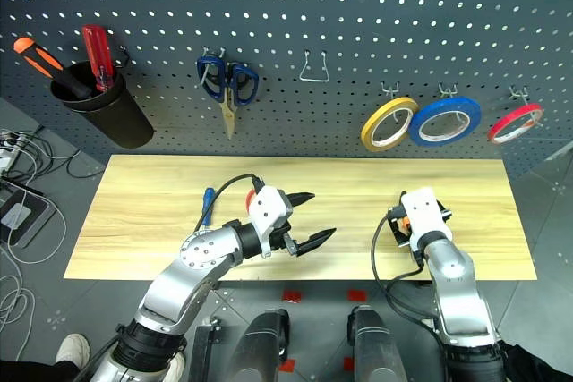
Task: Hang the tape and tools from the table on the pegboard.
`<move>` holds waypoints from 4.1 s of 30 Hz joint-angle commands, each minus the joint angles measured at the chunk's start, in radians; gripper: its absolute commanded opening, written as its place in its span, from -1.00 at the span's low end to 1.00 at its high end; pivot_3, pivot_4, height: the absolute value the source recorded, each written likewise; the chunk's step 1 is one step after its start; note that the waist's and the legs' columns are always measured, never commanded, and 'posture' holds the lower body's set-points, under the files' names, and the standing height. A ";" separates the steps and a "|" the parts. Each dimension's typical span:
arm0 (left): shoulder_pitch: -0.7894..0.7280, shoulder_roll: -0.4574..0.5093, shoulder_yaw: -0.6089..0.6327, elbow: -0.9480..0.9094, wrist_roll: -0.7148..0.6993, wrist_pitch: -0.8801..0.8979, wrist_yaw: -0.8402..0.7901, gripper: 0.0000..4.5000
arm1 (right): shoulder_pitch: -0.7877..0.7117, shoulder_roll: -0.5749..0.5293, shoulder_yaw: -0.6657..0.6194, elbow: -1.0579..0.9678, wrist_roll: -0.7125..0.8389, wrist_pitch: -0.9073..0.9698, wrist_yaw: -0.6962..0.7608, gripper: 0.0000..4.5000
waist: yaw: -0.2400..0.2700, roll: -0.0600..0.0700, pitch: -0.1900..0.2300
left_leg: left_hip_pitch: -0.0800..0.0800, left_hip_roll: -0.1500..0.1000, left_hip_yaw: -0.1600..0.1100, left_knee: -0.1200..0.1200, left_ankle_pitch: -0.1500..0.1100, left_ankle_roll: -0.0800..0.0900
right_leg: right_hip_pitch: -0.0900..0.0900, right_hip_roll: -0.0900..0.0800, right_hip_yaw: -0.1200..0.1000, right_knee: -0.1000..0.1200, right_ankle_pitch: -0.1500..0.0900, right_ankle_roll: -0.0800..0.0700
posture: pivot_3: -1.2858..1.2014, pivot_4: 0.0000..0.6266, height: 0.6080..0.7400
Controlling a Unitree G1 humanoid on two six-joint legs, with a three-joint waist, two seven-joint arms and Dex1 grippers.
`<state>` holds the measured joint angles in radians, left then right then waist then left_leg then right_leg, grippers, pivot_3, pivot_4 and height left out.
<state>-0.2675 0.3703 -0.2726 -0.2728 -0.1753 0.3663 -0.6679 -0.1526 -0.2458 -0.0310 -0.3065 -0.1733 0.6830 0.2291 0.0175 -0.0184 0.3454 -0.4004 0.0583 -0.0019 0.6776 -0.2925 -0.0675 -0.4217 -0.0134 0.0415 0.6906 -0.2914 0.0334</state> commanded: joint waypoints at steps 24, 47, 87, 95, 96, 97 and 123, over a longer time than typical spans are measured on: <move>0.037 0.006 0.018 -0.083 -0.016 0.042 0.019 1.00 | -0.282 0.102 -0.177 0.231 0.124 0.349 -0.170 0.99 | -0.017 0.003 0.069 | -0.001 0.001 -0.006 -0.002 0.000 0.001 | -0.002 0.000 0.001 0.000 0.000 0.000 | 0.12 0.56 1.00; 0.061 0.003 0.064 -0.144 -0.104 0.074 0.004 1.00 | -0.144 -0.029 -0.016 -0.058 0.240 0.291 0.021 0.32 | -0.019 0.003 0.072 | -0.002 0.004 -0.001 -0.016 0.003 -0.006 | -0.007 -0.001 0.002 -0.011 0.000 0.001 | 0.11 0.29 1.00; -0.149 -0.160 0.265 -0.197 -0.208 0.143 0.386 1.00 | -0.761 0.175 0.104 0.435 0.103 -0.891 -0.119 0.32 | 0.010 -0.012 -0.003 | -0.022 0.002 -0.001 0.003 0.005 -0.007 | -0.021 -0.001 -0.005 0.004 0.005 0.001 | 0.17 -0.13 1.00; -0.225 -0.198 0.255 -0.088 -0.165 0.063 0.389 1.00 | -0.856 0.176 0.076 0.546 0.105 -0.973 -0.165 0.32 | 0.009 -0.012 -0.003 | -0.022 0.003 0.001 0.003 0.005 -0.007 | -0.023 -0.002 -0.003 0.006 0.005 0.001 | 0.17 -0.12 1.00; -0.228 -0.199 0.253 -0.081 -0.163 0.058 0.386 1.00 | -0.862 0.177 0.074 0.553 0.105 -0.979 -0.165 0.32 | 0.009 -0.012 -0.003 | -0.022 0.003 0.002 0.003 0.005 -0.007 | -0.023 -0.003 -0.004 0.006 0.005 0.001 | 0.17 -0.12 1.00; -0.231 -0.199 0.252 -0.077 -0.162 0.054 0.383 1.00 | -0.866 0.178 0.073 0.559 0.105 -0.983 -0.165 0.32 | 0.009 -0.012 -0.003 | -0.022 0.003 0.002 0.003 0.005 -0.007 | -0.023 -0.003 -0.003 0.006 0.005 0.001 | 0.17 -0.12 1.00; -0.233 -0.192 0.256 -0.080 -0.162 0.067 0.362 1.00 | -0.845 0.289 0.091 0.537 0.116 -0.948 -0.220 0.32 | 0.007 -0.012 -0.003 | -0.021 0.004 0.003 0.003 0.006 -0.007 | -0.024 -0.003 -0.003 0.008 0.005 0.001 | 0.18 -0.08 1.00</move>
<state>-0.5053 0.1764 -0.0135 -0.3047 -0.3348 0.4460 -0.2991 -0.9890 0.0235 0.0534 0.2744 -0.0615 -0.2528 0.0151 0.0246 -0.0305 0.3425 -0.4214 0.0620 0.0010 0.6807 -0.2870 -0.0743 -0.4457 -0.0167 0.0389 0.6982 -0.2866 0.0345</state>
